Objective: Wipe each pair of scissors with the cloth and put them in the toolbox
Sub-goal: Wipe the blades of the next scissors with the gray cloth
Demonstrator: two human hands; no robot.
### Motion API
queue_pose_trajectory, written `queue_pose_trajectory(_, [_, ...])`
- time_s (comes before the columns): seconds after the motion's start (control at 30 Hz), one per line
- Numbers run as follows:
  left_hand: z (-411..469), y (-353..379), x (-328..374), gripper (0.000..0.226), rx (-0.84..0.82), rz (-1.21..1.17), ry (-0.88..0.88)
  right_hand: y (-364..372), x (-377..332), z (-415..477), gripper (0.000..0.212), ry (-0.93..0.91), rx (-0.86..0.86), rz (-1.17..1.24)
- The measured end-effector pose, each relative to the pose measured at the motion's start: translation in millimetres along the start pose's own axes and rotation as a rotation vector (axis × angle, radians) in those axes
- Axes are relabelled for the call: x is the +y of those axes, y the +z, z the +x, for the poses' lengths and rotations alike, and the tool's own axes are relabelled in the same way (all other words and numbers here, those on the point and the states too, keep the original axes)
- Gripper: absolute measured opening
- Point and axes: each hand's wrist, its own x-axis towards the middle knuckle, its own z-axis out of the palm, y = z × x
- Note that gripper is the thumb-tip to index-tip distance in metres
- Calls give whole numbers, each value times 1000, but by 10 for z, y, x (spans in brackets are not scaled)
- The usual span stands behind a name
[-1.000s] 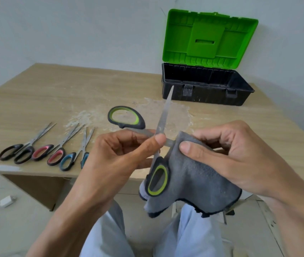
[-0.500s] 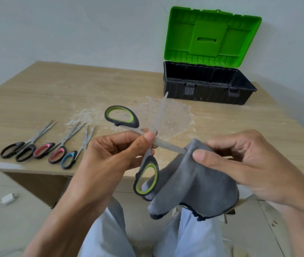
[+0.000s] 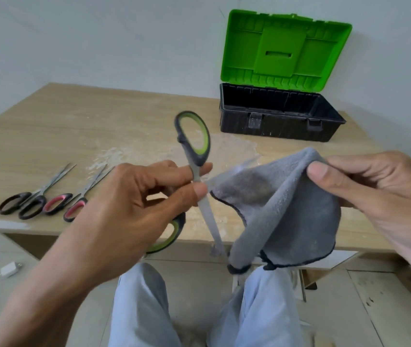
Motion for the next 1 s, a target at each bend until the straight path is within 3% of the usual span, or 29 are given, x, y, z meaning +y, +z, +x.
queue_pose_trajectory(0.1, [12, 17, -1, 22, -83, 115, 11, -42, -35, 27, 20, -32, -5, -43])
queue_pose_trajectory(0.2, [36, 27, -21, 44, -140, 188, 47, -114, -10, 46, 47, -35, -53, -155])
queue_pose_trajectory(0.27, [50, -5, -9, 43, -159, 191, 48, -167, 35, 71, 69, -41, -76, -240])
queue_pose_trajectory(0.37, [52, -57, 27, 34, -166, 176, 41, -239, 60, 102, 79, -21, -97, -278])
queue_pose_trajectory(0.4, [51, -62, 34, 35, -173, 188, 44, -252, 52, 103, 76, -17, -113, -267])
queue_pose_trajectory(0.5, [61, -39, 49, 40, -208, 209, 52, -197, -7, 110, 31, -60, -116, -227])
queue_pose_trajectory(0.53, [68, -30, 57, 41, -220, 209, 58, -183, -25, 112, 26, -65, -141, -228])
queue_pose_trajectory(0.67, [86, 0, 102, 31, -265, 236, 86, -169, -49, 143, 52, -35, -282, -270])
queue_pose_trajectory(0.8, [103, 29, 162, 21, -290, 231, 129, -19, -150, 148, 32, 20, -382, -216])
queue_pose_trajectory(1.0, [128, -3, 125, 21, -239, 177, 150, 156, -223, 191, 28, -3, -418, -211])
